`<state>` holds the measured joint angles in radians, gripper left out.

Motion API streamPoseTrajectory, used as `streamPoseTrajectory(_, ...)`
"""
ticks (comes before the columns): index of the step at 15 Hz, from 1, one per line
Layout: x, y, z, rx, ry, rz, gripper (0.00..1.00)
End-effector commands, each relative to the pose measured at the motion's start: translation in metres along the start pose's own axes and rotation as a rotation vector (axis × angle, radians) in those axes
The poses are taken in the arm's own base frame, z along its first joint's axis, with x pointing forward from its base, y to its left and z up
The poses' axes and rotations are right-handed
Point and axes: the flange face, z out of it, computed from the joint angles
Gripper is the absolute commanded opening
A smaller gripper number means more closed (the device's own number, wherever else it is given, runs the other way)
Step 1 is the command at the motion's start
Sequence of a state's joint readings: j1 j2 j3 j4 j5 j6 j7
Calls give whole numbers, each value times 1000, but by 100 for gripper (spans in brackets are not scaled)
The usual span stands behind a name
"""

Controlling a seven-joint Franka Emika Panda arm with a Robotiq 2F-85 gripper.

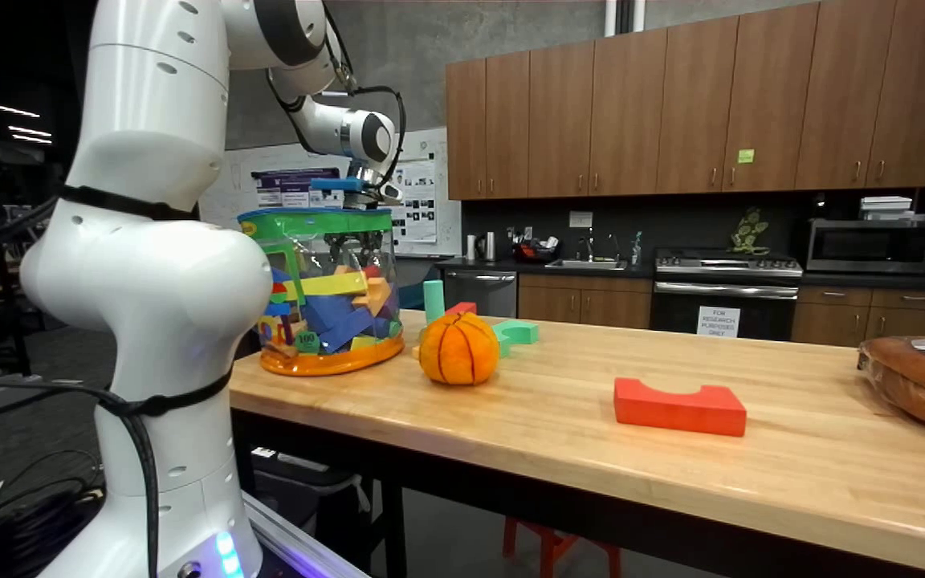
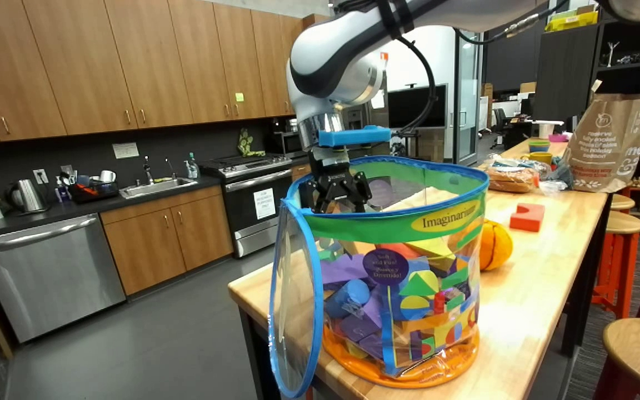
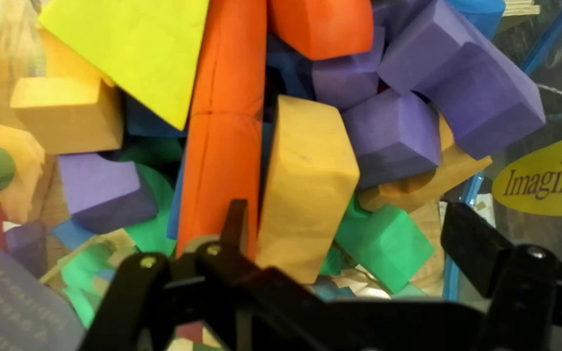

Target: Remove the yellow block from the toy bag

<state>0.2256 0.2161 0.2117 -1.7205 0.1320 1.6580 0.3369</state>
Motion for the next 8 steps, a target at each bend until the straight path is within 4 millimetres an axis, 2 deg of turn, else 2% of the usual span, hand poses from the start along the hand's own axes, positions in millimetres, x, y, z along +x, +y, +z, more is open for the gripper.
streamPoseTrajectory(1,0,0,-1,0,0,0,100)
streamPoseTrajectory(4,2,-2,2,-3,-8,-4,100)
streamPoseTrajectory(8,18,-6,33,6,-38,-54,100)
